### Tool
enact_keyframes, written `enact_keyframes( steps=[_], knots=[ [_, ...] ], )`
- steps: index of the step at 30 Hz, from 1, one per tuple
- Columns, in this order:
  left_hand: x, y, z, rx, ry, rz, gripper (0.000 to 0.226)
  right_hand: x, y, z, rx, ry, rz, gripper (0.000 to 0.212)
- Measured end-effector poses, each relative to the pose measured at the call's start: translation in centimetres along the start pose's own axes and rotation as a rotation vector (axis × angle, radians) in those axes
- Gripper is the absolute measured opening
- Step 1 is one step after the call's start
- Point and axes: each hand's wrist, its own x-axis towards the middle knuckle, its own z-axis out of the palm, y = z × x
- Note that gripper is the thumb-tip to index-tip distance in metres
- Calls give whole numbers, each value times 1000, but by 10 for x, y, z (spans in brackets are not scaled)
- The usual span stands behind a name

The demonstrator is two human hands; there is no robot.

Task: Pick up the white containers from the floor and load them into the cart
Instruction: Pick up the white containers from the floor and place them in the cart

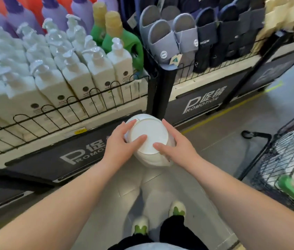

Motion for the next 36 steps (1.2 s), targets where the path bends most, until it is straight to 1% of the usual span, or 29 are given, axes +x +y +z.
enact_keyframes(
  steps=[3,7,10,13,16,20,25,30,34,36],
  knots=[
    [9,34,37,28,-95,71,66,-21,11,-39,53,131,23,76],
    [20,85,101,-10,-241,184,71,-49,35,-101,114,303,54,76],
    [23,124,161,-9,-339,274,67,-67,61,-152,152,432,77,76],
    [22,164,227,5,-401,361,67,-84,89,-208,177,556,81,77],
    [22,201,293,-31,-469,419,69,-98,120,-263,184,665,84,79],
    [21,249,372,-56,-522,504,60,-111,151,-330,220,790,89,79],
    [33,301,455,-62,-650,608,66,-116,182,-401,244,939,116,78],
    [64,346,546,2,-799,737,62,-102,215,-460,298,1087,185,80],
    [89,380,617,11,-955,773,62,-81,238,-504,353,1216,283,77],
    [98,393,648,57,-1026,779,62,-72,248,-524,385,1264,322,76]
  ],
)
